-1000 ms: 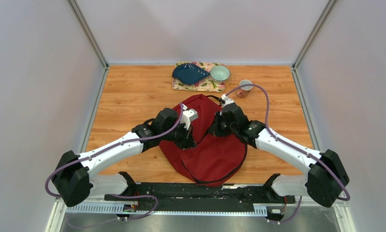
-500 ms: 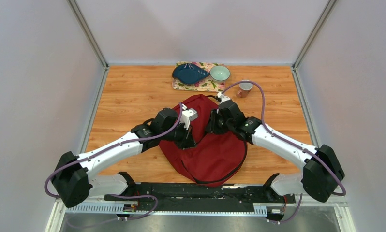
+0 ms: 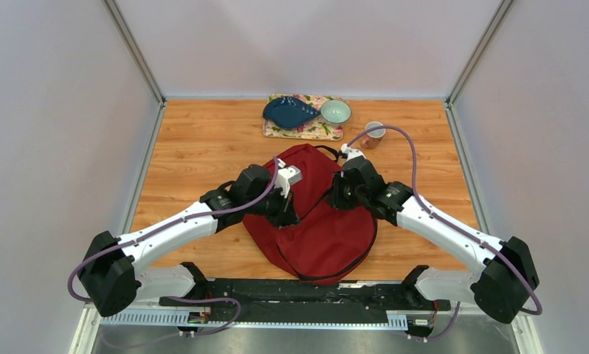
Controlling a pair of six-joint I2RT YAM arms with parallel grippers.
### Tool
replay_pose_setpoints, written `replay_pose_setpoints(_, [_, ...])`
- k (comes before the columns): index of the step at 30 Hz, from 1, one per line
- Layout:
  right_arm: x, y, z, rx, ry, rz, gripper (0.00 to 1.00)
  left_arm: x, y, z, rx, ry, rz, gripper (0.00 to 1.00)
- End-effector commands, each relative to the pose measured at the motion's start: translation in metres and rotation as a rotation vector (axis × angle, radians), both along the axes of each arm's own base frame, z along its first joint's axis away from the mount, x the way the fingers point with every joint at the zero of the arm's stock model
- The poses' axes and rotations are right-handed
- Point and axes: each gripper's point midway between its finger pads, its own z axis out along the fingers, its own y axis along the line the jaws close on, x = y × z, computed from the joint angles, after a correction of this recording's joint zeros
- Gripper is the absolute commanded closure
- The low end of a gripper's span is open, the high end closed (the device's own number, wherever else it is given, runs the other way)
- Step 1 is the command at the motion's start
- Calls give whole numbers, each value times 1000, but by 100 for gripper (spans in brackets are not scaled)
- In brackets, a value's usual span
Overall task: Pack the student bag
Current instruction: Adjust the student bag at the center of the board.
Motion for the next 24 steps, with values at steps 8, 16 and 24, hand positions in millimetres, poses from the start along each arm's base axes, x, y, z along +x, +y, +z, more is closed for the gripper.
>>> replay_pose_setpoints(8, [8, 27, 31, 84, -25, 78, 78, -10, -15, 33, -110, -39, -105, 96])
replay_pose_setpoints(16, [11, 15, 8, -37, 30, 60, 77, -8, -16, 35, -114, -49, -100, 96])
replay_pose_setpoints(24, [18, 10, 10, -22, 1, -21, 71, -8, -17, 37, -117, -54, -99, 96])
